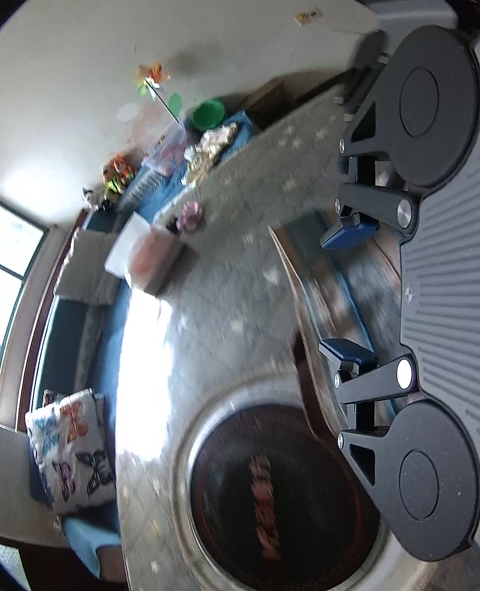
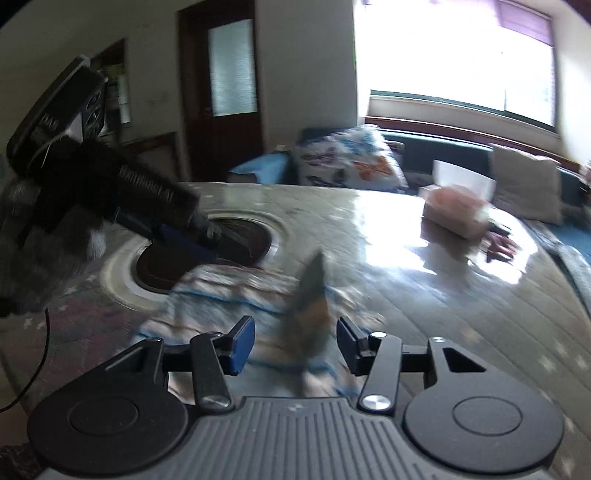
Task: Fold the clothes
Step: 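Release the shirt with the left gripper and flatten the fold with both grippers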
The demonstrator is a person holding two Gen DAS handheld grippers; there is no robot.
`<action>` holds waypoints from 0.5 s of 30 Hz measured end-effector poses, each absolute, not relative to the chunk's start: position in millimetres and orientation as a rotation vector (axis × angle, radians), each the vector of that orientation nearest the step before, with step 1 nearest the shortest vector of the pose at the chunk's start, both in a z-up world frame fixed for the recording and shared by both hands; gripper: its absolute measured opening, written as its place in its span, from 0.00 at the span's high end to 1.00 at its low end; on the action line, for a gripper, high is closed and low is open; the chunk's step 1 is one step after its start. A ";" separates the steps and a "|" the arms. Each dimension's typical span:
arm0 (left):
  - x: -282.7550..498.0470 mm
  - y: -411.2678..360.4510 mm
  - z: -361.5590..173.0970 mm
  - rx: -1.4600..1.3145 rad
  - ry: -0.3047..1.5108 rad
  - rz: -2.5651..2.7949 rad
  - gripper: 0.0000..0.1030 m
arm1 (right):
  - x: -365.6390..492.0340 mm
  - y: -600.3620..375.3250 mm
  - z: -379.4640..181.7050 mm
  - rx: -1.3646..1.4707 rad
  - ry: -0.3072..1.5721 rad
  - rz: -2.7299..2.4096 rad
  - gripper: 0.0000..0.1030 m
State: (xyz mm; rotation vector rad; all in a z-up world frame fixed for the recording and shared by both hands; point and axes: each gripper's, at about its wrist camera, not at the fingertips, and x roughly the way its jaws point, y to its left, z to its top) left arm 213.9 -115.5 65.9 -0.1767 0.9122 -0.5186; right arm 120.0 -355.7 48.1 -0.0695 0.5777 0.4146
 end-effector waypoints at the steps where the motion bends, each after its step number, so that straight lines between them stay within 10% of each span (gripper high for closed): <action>1: 212.8 -111.0 62.6 -0.171 0.917 -0.506 0.45 | 126.1 -350.8 48.1 -0.077 0.578 0.441 0.52; 15: 222.1 -89.6 35.5 -0.125 0.936 -0.425 0.45 | 190.9 -357.8 18.1 -0.052 0.710 0.402 0.58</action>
